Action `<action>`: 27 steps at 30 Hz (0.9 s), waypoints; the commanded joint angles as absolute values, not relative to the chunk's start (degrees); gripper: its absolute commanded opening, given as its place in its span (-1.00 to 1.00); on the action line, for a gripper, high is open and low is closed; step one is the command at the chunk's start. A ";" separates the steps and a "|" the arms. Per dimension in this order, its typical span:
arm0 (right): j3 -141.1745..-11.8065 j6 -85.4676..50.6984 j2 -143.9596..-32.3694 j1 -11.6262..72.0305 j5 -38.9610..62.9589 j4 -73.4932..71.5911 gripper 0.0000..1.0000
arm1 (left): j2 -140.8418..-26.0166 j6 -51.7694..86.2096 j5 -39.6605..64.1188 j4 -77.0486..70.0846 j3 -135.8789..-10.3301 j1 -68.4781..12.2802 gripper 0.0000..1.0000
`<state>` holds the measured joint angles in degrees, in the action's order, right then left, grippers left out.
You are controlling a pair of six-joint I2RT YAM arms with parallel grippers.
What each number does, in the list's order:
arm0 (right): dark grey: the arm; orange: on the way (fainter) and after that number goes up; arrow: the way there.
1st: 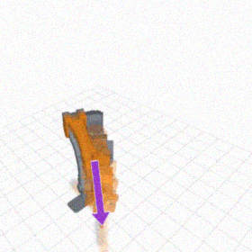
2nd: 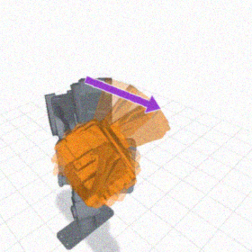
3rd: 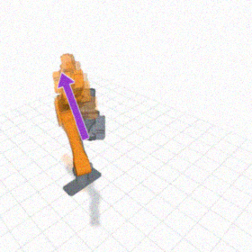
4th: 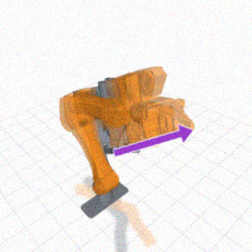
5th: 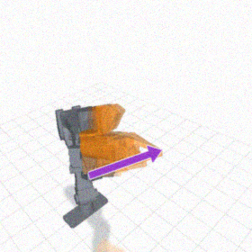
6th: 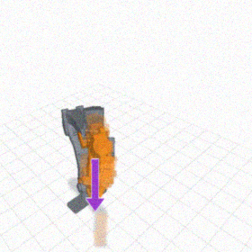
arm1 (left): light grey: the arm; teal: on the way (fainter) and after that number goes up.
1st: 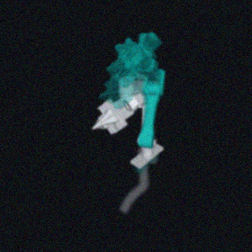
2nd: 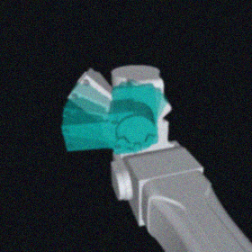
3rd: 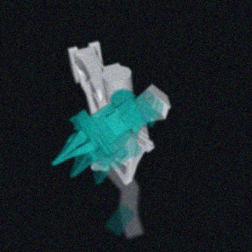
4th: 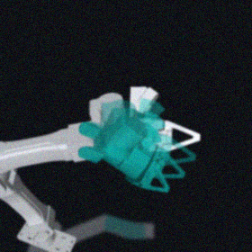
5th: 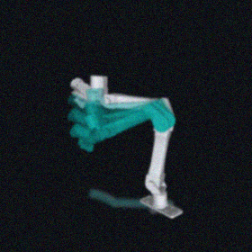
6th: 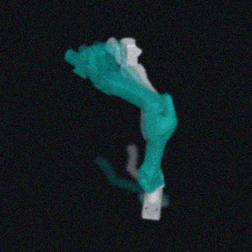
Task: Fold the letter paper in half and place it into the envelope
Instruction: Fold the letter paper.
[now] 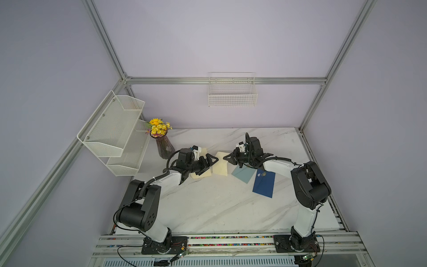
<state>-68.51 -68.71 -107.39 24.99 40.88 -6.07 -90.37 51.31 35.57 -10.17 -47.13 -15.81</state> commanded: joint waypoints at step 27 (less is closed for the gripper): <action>-65.94 -110.63 -112.58 23.30 35.05 -47.07 -1.00 | -101.38 89.35 22.72 -69.91 -38.41 -17.68 1.00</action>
